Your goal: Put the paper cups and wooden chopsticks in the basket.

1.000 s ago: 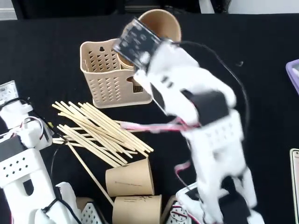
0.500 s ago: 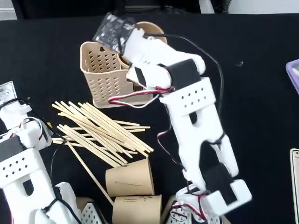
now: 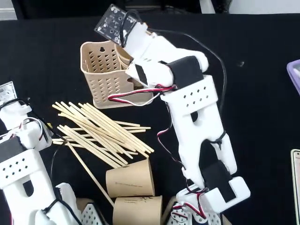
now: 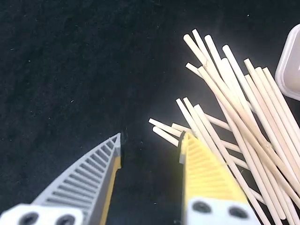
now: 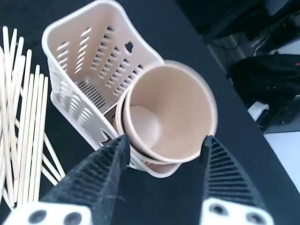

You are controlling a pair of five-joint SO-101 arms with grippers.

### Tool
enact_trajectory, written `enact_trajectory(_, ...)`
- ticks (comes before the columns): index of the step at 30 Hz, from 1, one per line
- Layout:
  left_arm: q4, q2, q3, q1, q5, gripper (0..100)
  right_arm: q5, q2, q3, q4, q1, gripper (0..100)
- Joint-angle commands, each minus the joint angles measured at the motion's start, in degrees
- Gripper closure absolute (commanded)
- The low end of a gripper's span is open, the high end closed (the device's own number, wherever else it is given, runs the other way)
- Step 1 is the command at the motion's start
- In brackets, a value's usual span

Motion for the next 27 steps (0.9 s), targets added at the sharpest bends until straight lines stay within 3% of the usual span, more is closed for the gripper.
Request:
enact_trajectory(1,-1.05,-1.14,-1.19,-0.4,0.53,79,-0.44,-5.05,-4.62,2.73,-0.7,76.3)
enact_trajectory(6,-1.05,-1.14,-1.19,-0.4,0.53,79,-0.44,-9.19,-4.53,10.81,-1.23,76.4)
enact_trajectory(13,-1.14,-1.14,-1.19,-0.4,0.53,79,-0.44,-15.96,-0.31,16.62,-7.65,76.6)
enact_trajectory(17,-1.14,-1.14,-1.1,-0.4,0.53,79,-1.67,-27.03,17.45,16.53,-13.45,76.6)
enact_trajectory(22,-1.14,-1.14,-1.1,-0.31,0.53,79,-10.46,-45.58,48.04,9.32,-16.79,76.6)
enact_trajectory(27,-1.14,-1.14,-1.19,-0.13,0.53,79,-23.91,-62.99,77.41,-2.99,-16.97,76.6)
